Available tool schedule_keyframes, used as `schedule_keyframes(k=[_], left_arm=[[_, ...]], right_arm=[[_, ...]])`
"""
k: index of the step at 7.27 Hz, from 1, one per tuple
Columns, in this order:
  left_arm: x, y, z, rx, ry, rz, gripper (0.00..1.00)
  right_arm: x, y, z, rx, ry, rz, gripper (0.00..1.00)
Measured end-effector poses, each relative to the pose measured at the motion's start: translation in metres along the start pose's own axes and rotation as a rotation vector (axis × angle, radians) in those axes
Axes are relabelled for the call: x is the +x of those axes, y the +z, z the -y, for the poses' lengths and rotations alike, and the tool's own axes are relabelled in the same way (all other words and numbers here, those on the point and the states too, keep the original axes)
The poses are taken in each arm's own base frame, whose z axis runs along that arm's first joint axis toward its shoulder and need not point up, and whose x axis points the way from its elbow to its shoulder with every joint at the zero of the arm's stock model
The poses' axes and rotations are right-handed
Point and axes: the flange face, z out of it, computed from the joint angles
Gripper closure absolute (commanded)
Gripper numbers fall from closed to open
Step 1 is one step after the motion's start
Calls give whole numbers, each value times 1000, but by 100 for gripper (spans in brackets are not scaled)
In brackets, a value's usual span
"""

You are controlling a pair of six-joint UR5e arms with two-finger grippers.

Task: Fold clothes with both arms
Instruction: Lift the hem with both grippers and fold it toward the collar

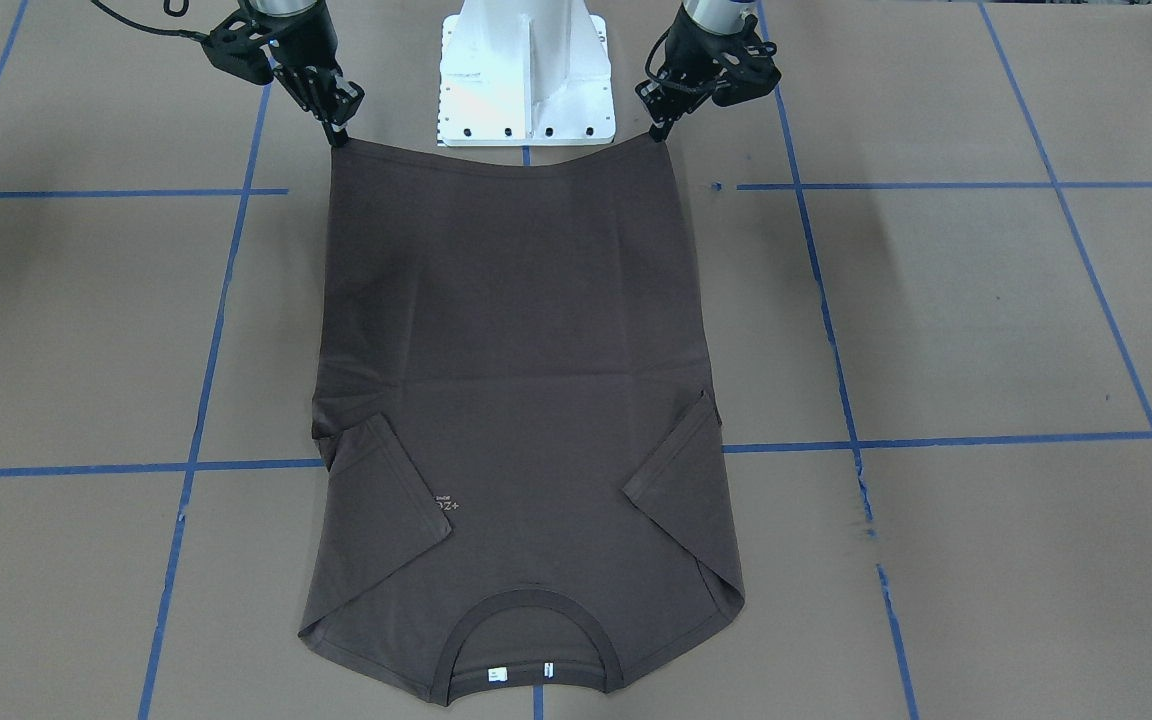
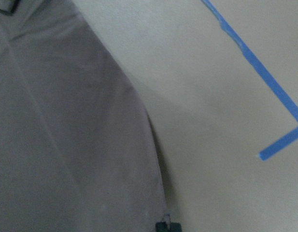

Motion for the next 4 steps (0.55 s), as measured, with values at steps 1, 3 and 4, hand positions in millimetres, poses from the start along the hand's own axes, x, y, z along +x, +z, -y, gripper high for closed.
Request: schedule_keyframes(k=[1, 3, 4], left_arm=[[16, -3, 21, 36, 15, -25, 100], [56, 14, 87, 155, 45, -38, 100], [76, 26, 131, 224, 60, -26, 100]], right_arm=[[-26, 4, 15, 30, -32, 33, 100], [-75, 27, 70, 121, -95, 44, 100], [-99, 40, 106, 164, -127, 30, 100]])
